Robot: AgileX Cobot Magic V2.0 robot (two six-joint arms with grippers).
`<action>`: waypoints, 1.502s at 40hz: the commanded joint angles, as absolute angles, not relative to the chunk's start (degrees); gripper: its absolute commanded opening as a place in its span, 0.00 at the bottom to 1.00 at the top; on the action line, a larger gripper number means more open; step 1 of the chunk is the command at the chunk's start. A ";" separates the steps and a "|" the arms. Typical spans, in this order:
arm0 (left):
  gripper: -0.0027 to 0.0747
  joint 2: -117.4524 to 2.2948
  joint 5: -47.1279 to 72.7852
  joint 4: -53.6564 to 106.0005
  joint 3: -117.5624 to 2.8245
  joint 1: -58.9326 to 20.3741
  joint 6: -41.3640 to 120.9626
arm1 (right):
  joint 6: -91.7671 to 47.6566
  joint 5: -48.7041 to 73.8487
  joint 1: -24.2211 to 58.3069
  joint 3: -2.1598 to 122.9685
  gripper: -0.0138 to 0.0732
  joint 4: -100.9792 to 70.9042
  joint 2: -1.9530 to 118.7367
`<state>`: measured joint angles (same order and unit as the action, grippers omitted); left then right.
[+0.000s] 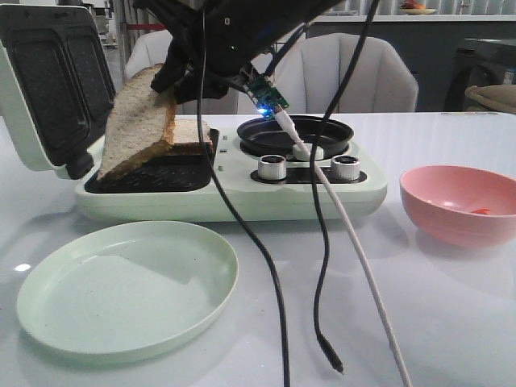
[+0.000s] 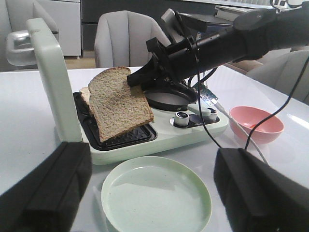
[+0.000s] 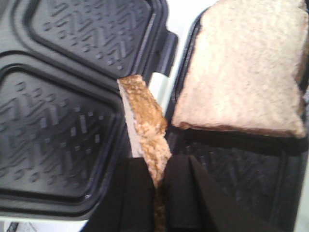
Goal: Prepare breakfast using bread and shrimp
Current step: 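Carry the bread with the right gripper onto the sandwich plate, then release the bread and lift the right gripper away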
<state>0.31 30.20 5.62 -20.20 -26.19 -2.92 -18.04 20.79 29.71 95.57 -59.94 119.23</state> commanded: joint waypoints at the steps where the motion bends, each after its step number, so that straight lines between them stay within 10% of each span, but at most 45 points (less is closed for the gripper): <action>1: 0.79 1.20 25.55 6.31 -21.67 -26.56 -3.58 | -19.02 21.18 28.34 98.43 0.31 -60.60 117.65; 11: 0.79 1.20 25.55 6.31 -21.67 -26.56 -3.58 | -21.28 22.68 27.81 98.99 0.35 -60.49 120.80; 23: 0.79 1.20 25.55 6.31 -21.67 -26.56 -3.58 | -29.36 25.33 27.70 101.33 0.80 -60.18 120.73; 60: 0.79 1.20 25.55 6.31 -21.67 -26.56 -3.58 | 10.93 42.90 24.27 100.06 0.80 10.04 89.31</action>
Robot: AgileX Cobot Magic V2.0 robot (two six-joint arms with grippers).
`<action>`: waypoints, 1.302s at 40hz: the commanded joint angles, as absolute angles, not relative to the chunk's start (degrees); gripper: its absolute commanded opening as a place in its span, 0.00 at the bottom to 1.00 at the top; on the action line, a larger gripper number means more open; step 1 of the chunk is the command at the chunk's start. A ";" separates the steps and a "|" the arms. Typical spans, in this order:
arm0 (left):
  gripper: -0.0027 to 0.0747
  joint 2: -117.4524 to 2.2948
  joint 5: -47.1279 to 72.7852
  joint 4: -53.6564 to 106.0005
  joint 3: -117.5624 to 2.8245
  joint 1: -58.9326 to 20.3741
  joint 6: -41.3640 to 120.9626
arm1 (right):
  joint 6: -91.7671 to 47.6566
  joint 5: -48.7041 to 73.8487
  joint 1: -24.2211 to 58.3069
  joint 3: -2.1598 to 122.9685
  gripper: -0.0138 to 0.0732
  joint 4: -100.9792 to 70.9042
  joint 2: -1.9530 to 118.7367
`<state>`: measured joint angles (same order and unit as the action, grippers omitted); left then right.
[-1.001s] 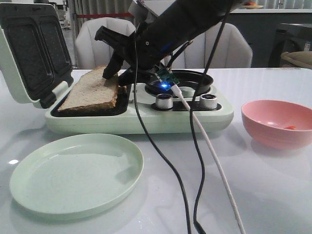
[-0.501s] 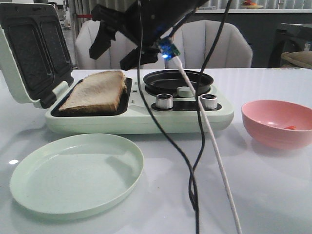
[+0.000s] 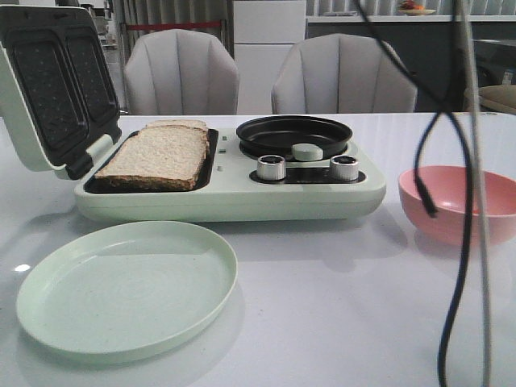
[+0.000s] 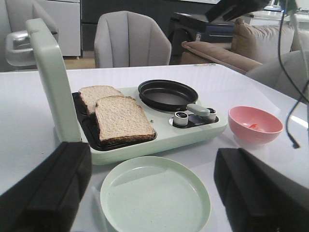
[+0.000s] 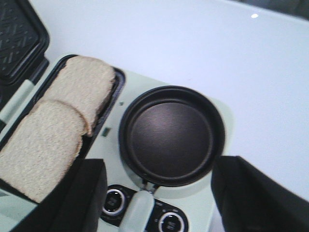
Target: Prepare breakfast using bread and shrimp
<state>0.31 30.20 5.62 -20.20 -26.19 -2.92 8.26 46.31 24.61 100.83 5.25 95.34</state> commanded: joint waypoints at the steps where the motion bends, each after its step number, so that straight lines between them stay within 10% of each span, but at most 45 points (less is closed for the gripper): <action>1: 0.79 1.20 25.55 6.31 -21.67 -26.56 -3.58 | 11.30 42.29 24.27 98.59 0.80 10.26 87.94; 21: 0.79 1.20 25.55 6.31 -21.67 -26.56 -3.58 | 15.84 12.17 23.63 52.30 0.80 10.26 54.32; 52: 0.79 1.20 25.33 6.44 -21.67 -26.56 -3.58 | 15.84 0.00 23.68 11.91 0.80 10.19 7.25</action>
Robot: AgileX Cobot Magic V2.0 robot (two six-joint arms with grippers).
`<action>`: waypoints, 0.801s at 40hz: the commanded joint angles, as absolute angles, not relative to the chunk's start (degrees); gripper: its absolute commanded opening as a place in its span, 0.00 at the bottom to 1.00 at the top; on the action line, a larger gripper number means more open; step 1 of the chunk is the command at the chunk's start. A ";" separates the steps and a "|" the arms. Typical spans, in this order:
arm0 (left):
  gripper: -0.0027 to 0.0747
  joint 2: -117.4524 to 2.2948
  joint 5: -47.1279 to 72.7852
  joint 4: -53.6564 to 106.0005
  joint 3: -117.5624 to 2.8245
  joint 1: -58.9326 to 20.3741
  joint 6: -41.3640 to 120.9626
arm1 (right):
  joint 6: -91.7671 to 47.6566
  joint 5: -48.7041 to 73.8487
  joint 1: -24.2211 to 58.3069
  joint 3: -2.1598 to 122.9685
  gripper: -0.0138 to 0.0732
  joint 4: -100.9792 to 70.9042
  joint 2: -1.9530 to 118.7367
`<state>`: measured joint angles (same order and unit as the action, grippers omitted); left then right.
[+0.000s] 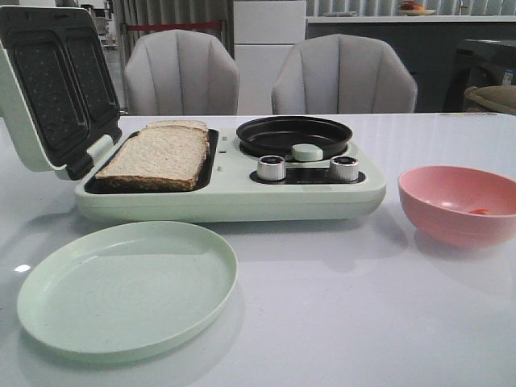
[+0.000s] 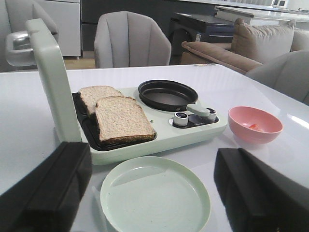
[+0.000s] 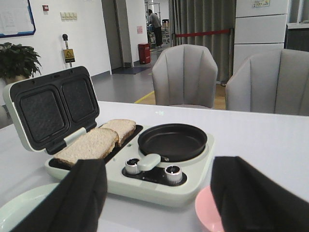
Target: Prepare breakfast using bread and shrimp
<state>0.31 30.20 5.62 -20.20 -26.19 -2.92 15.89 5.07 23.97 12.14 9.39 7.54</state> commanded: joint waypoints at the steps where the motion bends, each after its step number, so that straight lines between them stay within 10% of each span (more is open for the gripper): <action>1: 0.79 1.20 25.33 6.45 -21.67 -26.56 -3.58 | 15.84 0.00 23.68 11.48 0.80 10.19 7.25; 18: 0.79 -3.93 20.87 8.47 -23.66 -26.56 -3.58 | 15.84 0.30 23.68 8.56 0.80 10.19 7.25; 32: 0.79 -31.31 6.91 8.59 -35.44 -26.31 -3.58 | 15.84 0.30 23.68 8.56 0.80 10.19 7.25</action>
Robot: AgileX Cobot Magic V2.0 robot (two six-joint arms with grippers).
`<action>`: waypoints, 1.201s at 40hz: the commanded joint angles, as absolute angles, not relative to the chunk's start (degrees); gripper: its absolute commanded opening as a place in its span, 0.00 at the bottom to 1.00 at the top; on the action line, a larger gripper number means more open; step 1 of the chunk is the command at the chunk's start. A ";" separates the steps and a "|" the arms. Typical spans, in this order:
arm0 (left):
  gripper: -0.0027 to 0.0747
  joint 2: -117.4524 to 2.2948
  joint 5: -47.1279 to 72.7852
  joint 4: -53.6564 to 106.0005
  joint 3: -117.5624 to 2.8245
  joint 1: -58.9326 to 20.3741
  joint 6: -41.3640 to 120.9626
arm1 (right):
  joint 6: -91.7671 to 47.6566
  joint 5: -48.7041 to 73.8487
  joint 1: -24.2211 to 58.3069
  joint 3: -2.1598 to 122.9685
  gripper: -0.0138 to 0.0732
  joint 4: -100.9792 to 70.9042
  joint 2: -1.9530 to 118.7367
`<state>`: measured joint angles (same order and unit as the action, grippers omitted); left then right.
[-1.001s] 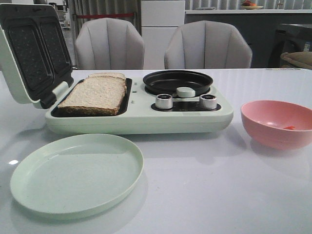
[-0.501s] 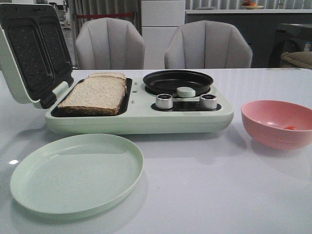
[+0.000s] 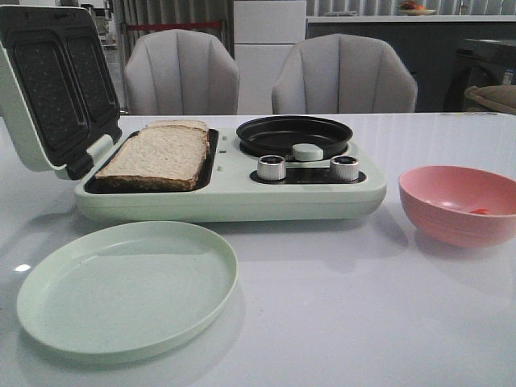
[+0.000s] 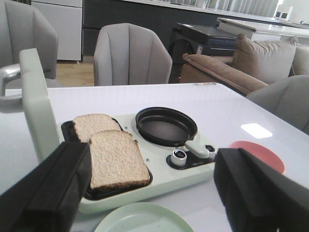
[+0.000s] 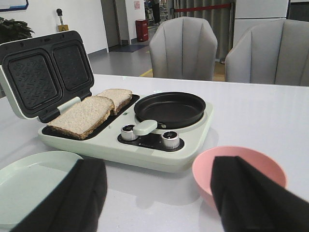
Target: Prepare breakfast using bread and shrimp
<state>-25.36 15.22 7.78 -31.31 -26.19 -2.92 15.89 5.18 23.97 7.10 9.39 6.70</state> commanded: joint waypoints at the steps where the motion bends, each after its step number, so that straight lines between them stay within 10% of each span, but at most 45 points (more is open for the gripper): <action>1: 0.79 -33.07 5.74 8.73 -36.25 -26.08 -3.58 | 15.84 0.30 23.68 8.56 0.80 10.19 7.25; 28: 0.79 -74.24 26.58 30.62 -74.70 0.97 -2.94 | 15.84 0.30 23.68 8.56 0.80 10.19 7.25; 48: 0.79 -91.25 54.15 77.94 -79.78 21.37 33.18 | 15.84 0.30 23.68 8.56 0.80 10.19 7.25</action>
<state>-91.89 51.62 69.38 -77.66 20.70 29.31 15.93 5.18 23.97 7.10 9.44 6.70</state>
